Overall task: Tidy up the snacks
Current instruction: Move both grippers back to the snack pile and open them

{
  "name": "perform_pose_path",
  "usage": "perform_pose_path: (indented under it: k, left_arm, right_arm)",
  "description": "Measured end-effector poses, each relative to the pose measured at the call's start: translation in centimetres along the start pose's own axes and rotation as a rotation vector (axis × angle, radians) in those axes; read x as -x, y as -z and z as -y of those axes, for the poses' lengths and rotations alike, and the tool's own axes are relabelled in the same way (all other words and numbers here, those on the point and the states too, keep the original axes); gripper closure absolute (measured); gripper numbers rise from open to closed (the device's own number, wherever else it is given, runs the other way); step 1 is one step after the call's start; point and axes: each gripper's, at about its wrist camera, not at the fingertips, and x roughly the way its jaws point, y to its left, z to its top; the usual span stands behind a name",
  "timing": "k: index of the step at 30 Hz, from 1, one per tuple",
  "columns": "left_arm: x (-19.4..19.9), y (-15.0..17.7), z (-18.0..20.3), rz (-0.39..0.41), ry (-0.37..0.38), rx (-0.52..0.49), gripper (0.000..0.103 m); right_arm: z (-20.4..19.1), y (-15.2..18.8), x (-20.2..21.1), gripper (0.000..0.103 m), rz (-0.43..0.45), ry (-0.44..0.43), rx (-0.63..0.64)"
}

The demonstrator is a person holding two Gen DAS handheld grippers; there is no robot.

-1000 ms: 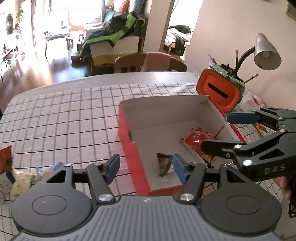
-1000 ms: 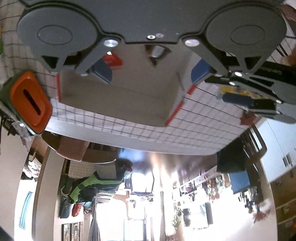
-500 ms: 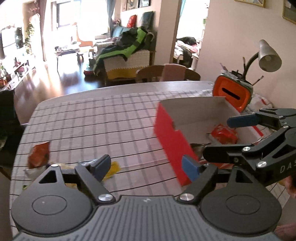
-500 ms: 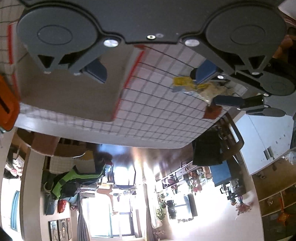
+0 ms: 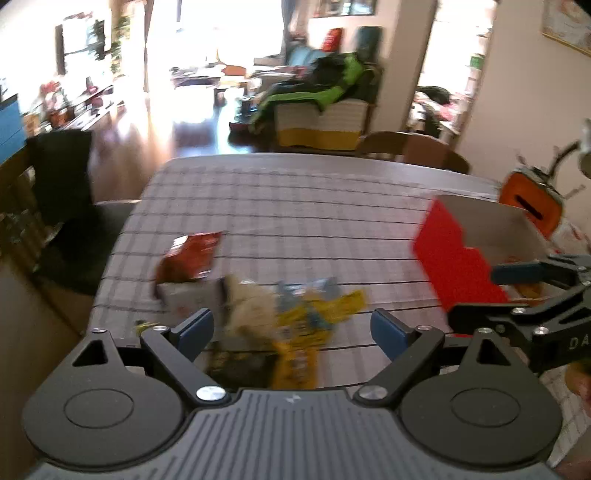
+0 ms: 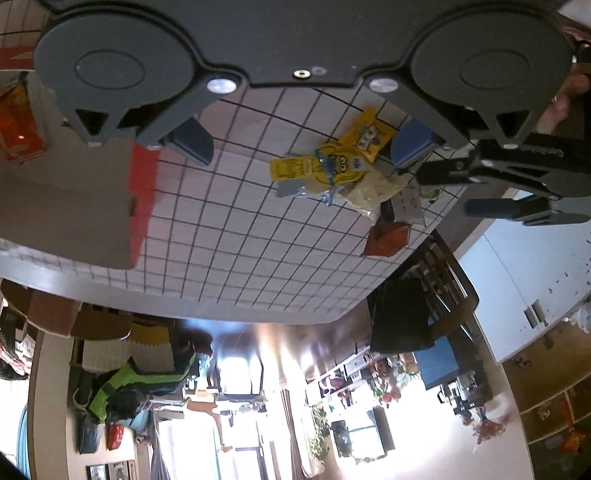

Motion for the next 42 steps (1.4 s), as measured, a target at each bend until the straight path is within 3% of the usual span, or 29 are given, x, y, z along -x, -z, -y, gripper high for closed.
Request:
perform_pose_path:
  k: [4,8,13,24,28,36,42]
  left_arm:
    - [-0.8,0.3,-3.2,-0.018,-0.059,0.029,0.011]
    - [-1.7,0.6,-6.0,-0.046,-0.087,0.071,0.011]
    - [-3.4,1.2,-8.8,-0.082,-0.128,0.106,0.011]
    - [-8.4,1.5,-12.5,-0.189,-0.175,0.178,0.011]
    - [-9.9,1.3,-13.3,-0.229,-0.187,0.219,0.011]
    - [-12.0,0.9,-13.6,-0.303,-0.182,0.237,0.031]
    - [-12.5,0.7,-12.9,-0.308,-0.207,0.194,0.034]
  right_arm:
    - [-1.5,-0.2,-2.2,0.000,-0.031,0.006,0.009]
    - [-4.1,0.2,-4.0,0.000,-0.049,-0.023,0.128]
    - [-5.9,0.4,-6.8,0.000,-0.108,-0.070,0.186]
    - [-8.1,1.6,-12.8,0.017,-0.264,-0.084,0.371]
    - [-8.6,2.1,-14.0,0.018,-0.310,-0.111,0.430]
    - [-9.3,1.7,-15.7,0.036,-0.321,-0.139,0.478]
    - [-9.7,1.6,-15.9,0.042,-0.313,-0.149,0.515]
